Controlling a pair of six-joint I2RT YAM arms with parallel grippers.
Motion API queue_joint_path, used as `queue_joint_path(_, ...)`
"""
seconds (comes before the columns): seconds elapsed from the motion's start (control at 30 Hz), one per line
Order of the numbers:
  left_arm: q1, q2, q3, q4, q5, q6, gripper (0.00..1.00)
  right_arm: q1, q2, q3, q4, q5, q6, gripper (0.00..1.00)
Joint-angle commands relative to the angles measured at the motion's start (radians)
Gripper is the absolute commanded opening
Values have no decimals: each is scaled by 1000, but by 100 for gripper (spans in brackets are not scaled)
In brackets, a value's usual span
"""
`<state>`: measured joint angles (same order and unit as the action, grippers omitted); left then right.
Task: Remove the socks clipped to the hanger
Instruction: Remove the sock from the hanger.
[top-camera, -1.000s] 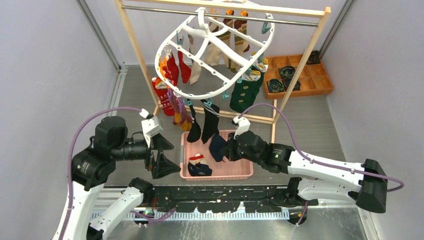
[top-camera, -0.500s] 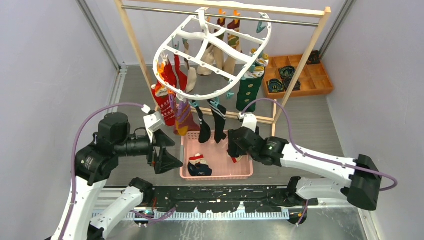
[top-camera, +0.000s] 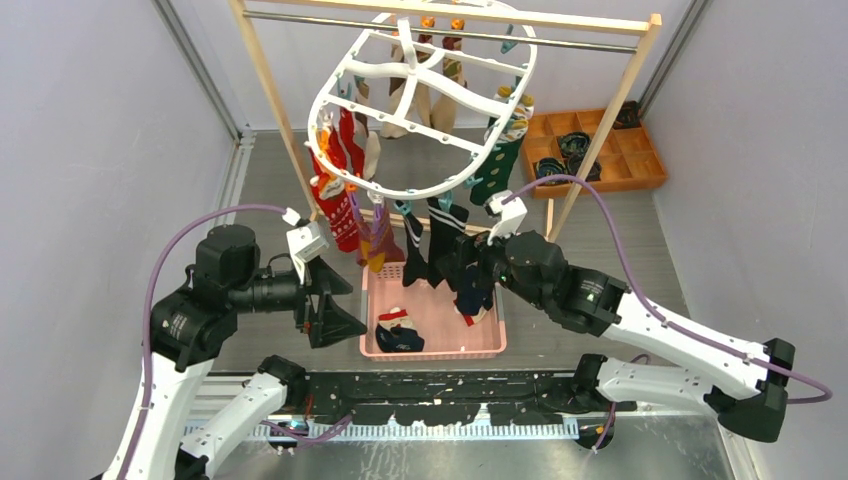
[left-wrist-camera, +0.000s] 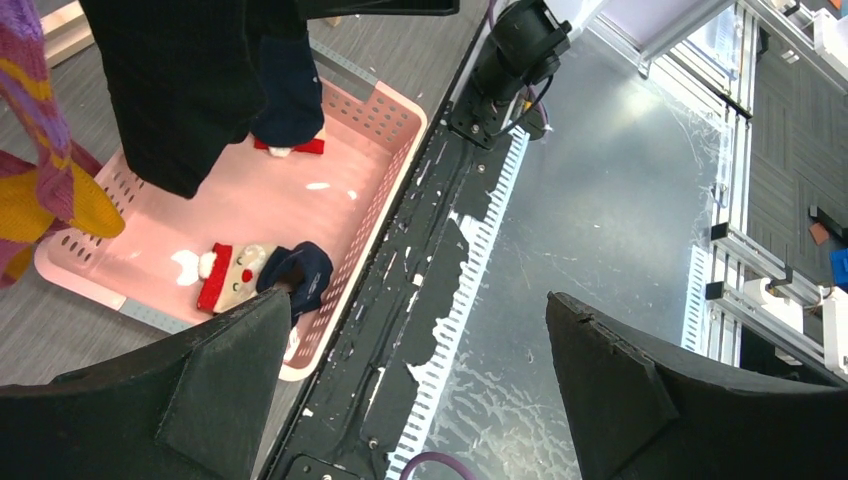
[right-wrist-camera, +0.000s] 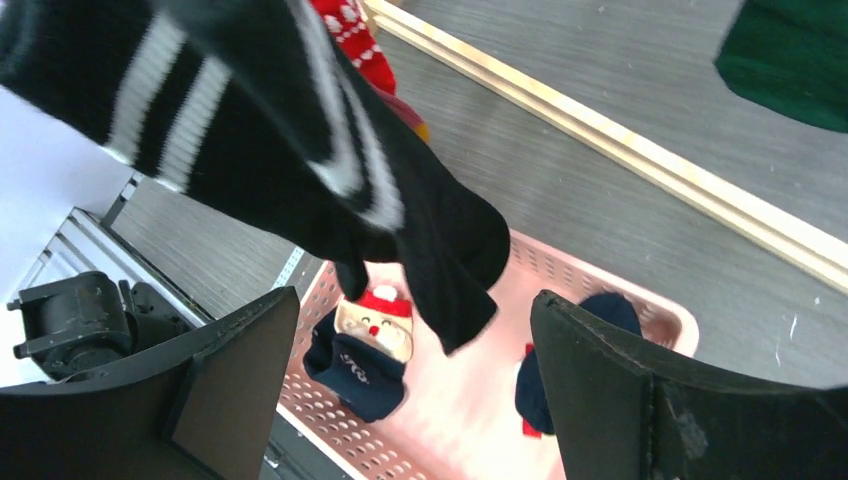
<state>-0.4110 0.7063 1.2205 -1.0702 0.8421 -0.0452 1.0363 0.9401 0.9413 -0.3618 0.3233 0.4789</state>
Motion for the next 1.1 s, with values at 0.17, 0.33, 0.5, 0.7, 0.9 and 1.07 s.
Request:
queue_joint_path(0.17,3,-9,41,17,44,-12,100,-5,112,31,263,23,-154,55)
queue_joint_path(0.33,3,-15,46,9,57,-10,99,6,98,39,278,-3,-101,1)
queue_joint_path(0.5,2,-19,40,10,74,-13,99,131,88,84,188,34,-80,1)
queue_joint_path(0.7,3,-18,40,24,97,-25,98,345,112,159,113,152,-57,1)
queue_joint_path(0.9,3,-20,32,49,129,-48,98,420,144,213,145,72,-24,1)
queue_joint_path(1.07,3,-32,12,73,136,-56,98,422,174,240,228,-71,-10,1)
